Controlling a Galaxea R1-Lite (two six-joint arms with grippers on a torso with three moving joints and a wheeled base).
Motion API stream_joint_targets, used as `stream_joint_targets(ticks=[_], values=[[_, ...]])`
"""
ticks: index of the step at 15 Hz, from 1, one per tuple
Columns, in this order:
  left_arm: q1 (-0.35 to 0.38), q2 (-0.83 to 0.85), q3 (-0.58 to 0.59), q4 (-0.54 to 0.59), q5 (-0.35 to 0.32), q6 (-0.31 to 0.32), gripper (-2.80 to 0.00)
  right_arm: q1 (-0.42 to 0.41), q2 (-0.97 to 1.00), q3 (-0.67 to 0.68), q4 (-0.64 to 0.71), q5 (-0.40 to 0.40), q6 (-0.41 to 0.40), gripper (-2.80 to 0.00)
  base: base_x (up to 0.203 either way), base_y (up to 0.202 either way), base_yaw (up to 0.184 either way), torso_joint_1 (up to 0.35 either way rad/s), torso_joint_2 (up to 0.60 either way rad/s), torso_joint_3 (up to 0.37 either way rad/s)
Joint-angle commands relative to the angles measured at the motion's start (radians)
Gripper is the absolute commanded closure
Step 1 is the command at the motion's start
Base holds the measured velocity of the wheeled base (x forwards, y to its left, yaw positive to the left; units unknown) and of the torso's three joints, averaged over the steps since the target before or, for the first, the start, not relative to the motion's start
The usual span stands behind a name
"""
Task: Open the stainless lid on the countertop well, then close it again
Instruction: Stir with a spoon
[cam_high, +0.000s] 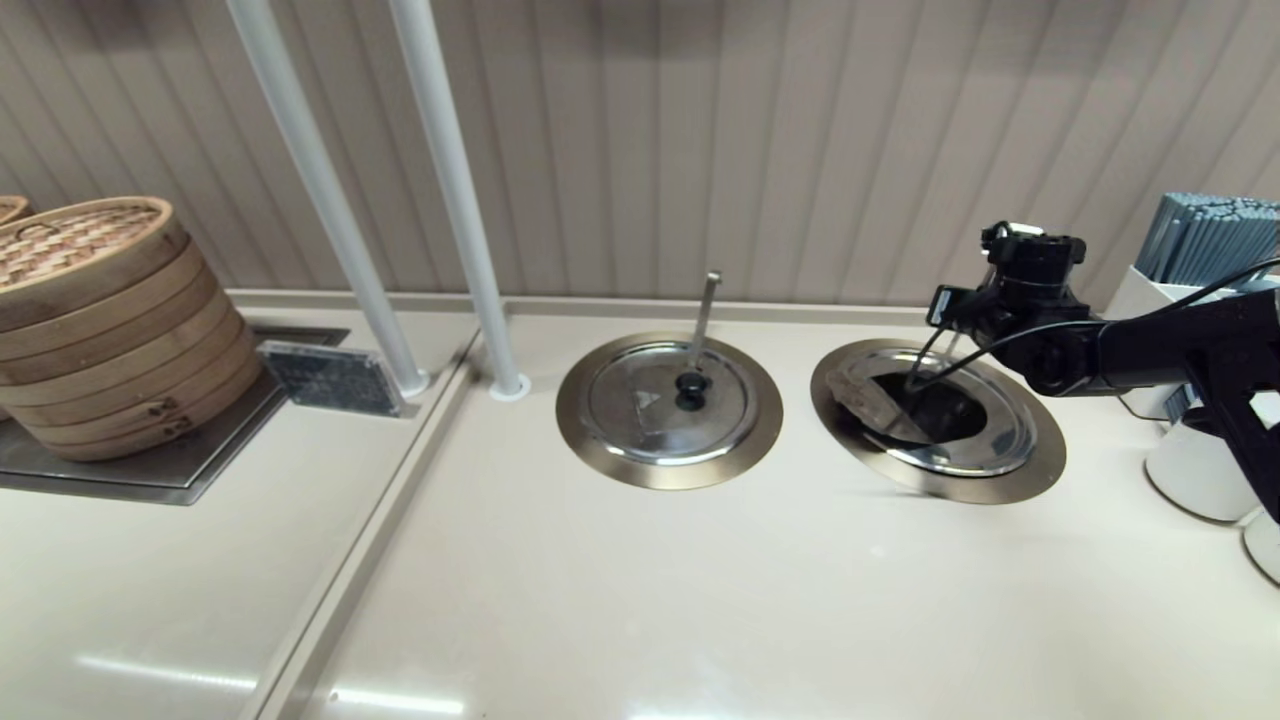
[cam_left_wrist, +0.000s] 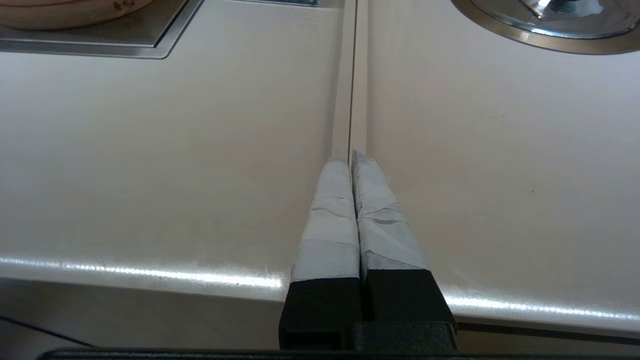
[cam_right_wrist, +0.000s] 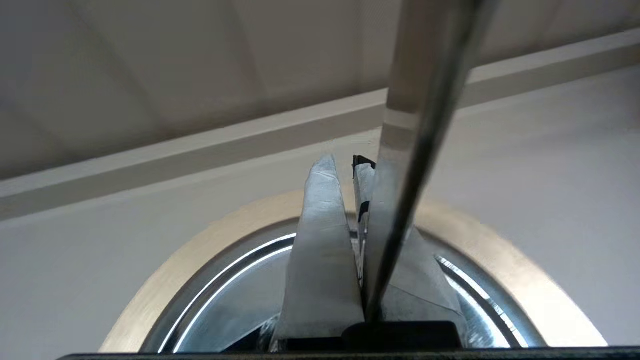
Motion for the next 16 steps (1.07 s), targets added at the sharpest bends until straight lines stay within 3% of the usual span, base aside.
stream_joint_targets(ticks=[1,3,4,5,8,9,16], values=[[0.000,0.000,0.000,0.000,0.000,0.000,0.00,0.003,-0.068,0.061,0.042,0.108,0.031,0.00,0.000,0.000,0.000,0.000,0.00,0.000],[0.000,0.000,0.000,0.001,0.000,0.002,0.00,-0.034,-0.068,0.076,0.058,0.116,-0.048,0.00,0.000,0.000,0.000,0.000,0.00,0.000],[0.000,0.000,0.000,0.000,0.000,0.000,0.00,-0.059,-0.061,0.084,0.057,0.105,-0.123,0.00,0.000,0.000,0.000,0.000,0.00,0.000],[0.000,0.000,0.000,0.001,0.000,0.000,0.00,-0.070,-0.044,0.074,0.053,0.072,-0.145,0.00,0.000,0.000,0.000,0.000,0.00,0.000],[0.000,0.000,0.000,0.001,0.000,0.000,0.00,-0.052,0.013,-0.025,0.050,-0.042,-0.107,0.00,0.000,0.000,0.000,0.000,0.00,0.000],[0.000,0.000,0.000,0.001,0.000,0.000,0.00,-0.044,0.016,-0.030,0.057,-0.043,-0.078,0.00,0.000,0.000,0.000,0.000,0.00,0.000],[0.000,0.000,0.000,0.000,0.000,0.000,0.00,-0.043,0.059,-0.056,0.109,-0.002,-0.071,0.00,0.000,0.000,0.000,0.000,0.00,0.000]])
